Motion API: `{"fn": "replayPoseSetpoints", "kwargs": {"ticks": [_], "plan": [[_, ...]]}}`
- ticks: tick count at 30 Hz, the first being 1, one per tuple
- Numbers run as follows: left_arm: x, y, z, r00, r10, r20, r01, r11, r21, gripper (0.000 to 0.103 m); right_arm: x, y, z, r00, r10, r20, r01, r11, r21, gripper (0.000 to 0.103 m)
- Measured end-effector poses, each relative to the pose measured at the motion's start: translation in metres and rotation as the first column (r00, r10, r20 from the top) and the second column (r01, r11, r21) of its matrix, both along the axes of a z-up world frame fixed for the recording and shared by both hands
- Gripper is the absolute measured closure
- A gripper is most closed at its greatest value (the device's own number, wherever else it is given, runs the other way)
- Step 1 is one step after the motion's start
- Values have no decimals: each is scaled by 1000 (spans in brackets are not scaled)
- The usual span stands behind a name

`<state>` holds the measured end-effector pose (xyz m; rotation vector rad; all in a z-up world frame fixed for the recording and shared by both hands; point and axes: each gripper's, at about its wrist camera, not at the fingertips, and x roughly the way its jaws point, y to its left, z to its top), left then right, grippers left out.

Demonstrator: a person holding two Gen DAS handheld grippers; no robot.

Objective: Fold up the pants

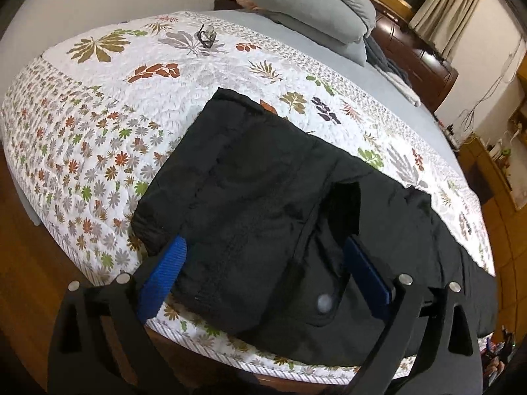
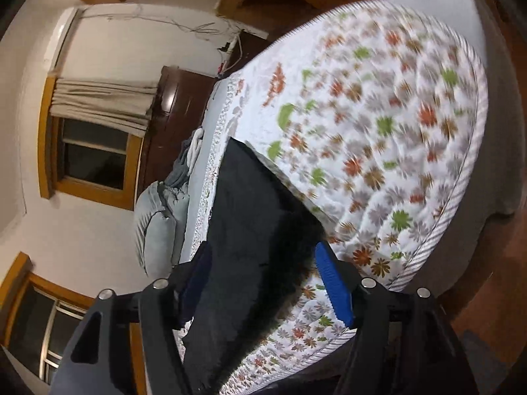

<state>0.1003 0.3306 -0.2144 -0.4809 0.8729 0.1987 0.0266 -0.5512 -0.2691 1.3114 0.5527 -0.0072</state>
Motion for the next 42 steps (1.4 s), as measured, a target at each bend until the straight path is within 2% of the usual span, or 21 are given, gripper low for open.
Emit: {"fn": "replayPoseSetpoints", "kwargs": {"ticks": [10,14,16,19,23,26,28,29,31,33,36,42], "plan": [[8,-6,-6,998,-12,-62,14,999,47,3,1,-7,-25,998,-19,66,17,999,45,30],[10,-7,-7,997,-11,-79,16,998,62,3,7,-5,-17,990,-10,138,3,999,50,30],[11,-7,-8,996,-11,-84,16,998,65,3,9,-5,-20,991,-5,136,0,999,37,30],[11,-7,-9,996,-9,-91,15,998,69,3,8,-7,-34,990,-17,137,7,997,71,34],[13,-8,-9,995,-13,-103,22,997,80,3,11,-3,-27,983,11,186,-21,998,54,33],[15,-8,-10,994,-11,-110,21,996,85,3,19,-3,-35,984,13,176,-24,998,61,33],[15,-8,-10,994,-10,-112,20,996,87,3,19,-6,-40,985,-2,170,-11,997,74,46],[16,-8,-10,994,-10,-113,20,996,86,3,18,-6,-40,985,-5,171,-8,997,77,48],[16,-7,-11,993,-11,-115,21,996,81,3,19,-6,-39,987,8,161,-19,998,66,68],[17,-7,-12,993,-13,-120,22,997,79,3,20,-5,-33,988,13,153,-20,999,46,76],[19,-8,-14,990,-19,-139,31,995,91,3,20,-2,-17,989,19,147,-20,1000,1,81],[17,-7,-15,989,-31,-142,43,995,85,3,19,10,24,988,37,150,-25,996,-83,82]]}}
